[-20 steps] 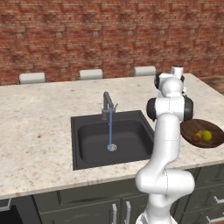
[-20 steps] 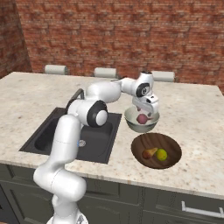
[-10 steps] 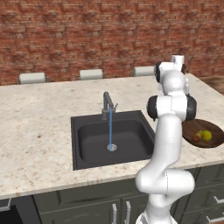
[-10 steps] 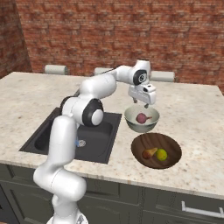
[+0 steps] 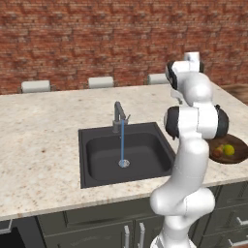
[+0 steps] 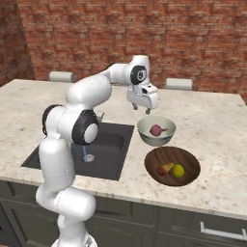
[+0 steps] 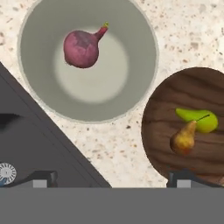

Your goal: Pick the pears from the sink and place them in one bowl. Place the onion in the other bowl. Then turn off the sink faucet.

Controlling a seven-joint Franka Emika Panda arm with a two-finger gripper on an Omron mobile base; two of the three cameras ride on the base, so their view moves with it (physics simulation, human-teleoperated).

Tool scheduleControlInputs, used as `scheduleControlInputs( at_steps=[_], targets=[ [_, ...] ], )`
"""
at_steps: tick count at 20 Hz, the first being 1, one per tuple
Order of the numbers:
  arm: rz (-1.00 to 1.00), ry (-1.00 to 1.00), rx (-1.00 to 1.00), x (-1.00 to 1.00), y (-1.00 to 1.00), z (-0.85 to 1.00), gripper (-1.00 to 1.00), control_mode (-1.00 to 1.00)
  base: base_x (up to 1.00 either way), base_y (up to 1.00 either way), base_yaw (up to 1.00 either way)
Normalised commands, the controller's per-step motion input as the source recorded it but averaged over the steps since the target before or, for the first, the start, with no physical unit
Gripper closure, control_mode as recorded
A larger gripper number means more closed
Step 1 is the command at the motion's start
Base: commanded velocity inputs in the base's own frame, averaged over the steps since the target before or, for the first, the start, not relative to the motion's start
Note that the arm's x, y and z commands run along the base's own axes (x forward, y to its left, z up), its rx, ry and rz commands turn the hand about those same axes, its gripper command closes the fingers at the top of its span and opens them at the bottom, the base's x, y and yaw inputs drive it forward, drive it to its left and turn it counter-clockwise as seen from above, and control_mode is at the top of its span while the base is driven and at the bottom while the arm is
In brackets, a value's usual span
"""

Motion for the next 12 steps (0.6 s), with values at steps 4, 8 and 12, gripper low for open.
scheduleControlInputs(
  at_steps=[4,8,12],
  targets=[
    [0.0,-0.12,0.0,-0.87,0.45,0.52,-1.0,-1.0,0.0,0.0,0.0],
    [0.0,-0.16,0.0,-0.66,0.35,0.34,-1.0,-1.0,0.0,0.0,0.0],
    [0.0,-0.14,-0.02,-0.5,0.21,0.17,-1.0,-1.0,0.0,0.0,0.0]
  ],
)
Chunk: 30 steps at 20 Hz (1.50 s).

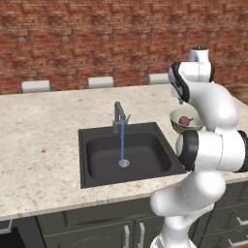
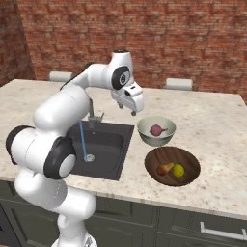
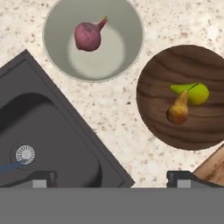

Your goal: Pick the pears from the sink and place them in one bowl. Place the onion in the other bowl. Then turn off the sink faucet.

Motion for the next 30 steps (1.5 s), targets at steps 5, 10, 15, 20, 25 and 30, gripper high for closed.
scheduleControlInputs(
  at_steps=[5,10,15,20,25,30],
  targets=[
    [0.0,-0.16,-0.03,-0.5,0.3,0.21,-1.0,-1.0,0.0,0.0,0.0],
    [-0.1,-0.16,0.0,-0.42,0.4,0.36,-1.0,-1.0,0.0,0.0,0.0],
    [-0.29,-0.17,0.04,-0.39,0.5,0.26,-1.0,-1.0,0.0,0.0,0.0],
    [-0.44,-0.15,0.15,-0.32,0.42,0.06,-1.0,-1.0,0.0,0.0,0.0],
    [-0.51,-0.13,0.36,-0.05,0.12,0.0,-1.0,-1.0,0.0,0.0,0.0],
    [-0.41,-0.25,0.54,0.0,-0.02,0.0,-1.0,-1.0,0.0,0.0,0.0]
  ],
)
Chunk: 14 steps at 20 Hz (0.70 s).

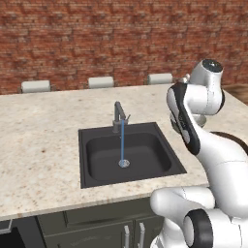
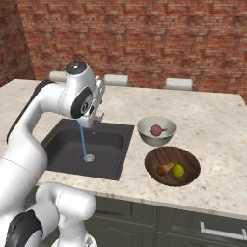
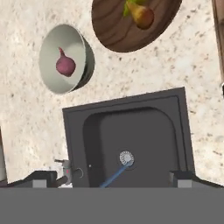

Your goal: Pick the pears from the sink and place them in one bowl. Place the onion in the other bowl. Then turn off the sink faucet.

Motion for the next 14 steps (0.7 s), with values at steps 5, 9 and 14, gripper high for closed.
scheduleControlInputs(
  at_steps=[5,9,14],
  targets=[
    [-0.35,-0.27,0.41,0.0,0.04,0.0,-1.0,-1.0,0.0,0.0,0.0],
    [-0.12,-0.19,0.17,0.0,0.21,0.0,-1.0,-1.0,0.0,0.0,0.0],
    [0.01,-0.04,0.04,-0.05,0.08,0.0,-1.0,-1.0,0.0,0.0,0.0]
  ],
)
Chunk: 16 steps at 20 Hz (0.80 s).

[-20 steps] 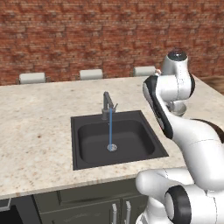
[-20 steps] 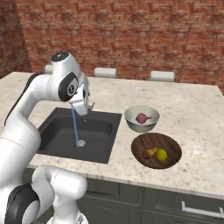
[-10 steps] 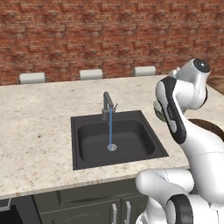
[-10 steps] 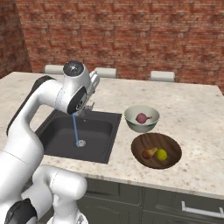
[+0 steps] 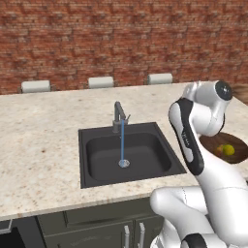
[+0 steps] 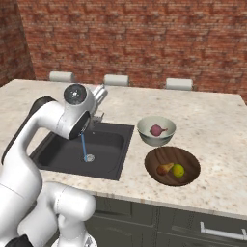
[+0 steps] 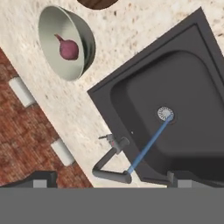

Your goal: Pick the pears from the sink and place them in one bowl. Place the onion in the other bowl. Then turn off the sink faucet.

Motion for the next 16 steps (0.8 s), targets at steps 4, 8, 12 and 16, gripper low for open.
scheduleControlInputs(
  at_steps=[4,8,12,16],
  targets=[
    [0.04,0.0,0.0,-0.03,0.0,-0.06,-1.0,-1.0,0.0,0.0,0.0],
    [0.04,0.0,0.0,0.0,0.03,-0.09,-1.0,-1.0,0.0,0.0,0.0],
    [0.1,0.03,0.0,0.1,0.02,-0.24,-1.0,-1.0,0.0,0.0,0.0],
    [0.12,0.08,0.01,0.32,0.0,-0.31,-1.0,-1.0,0.0,0.0,0.0]
  ],
)
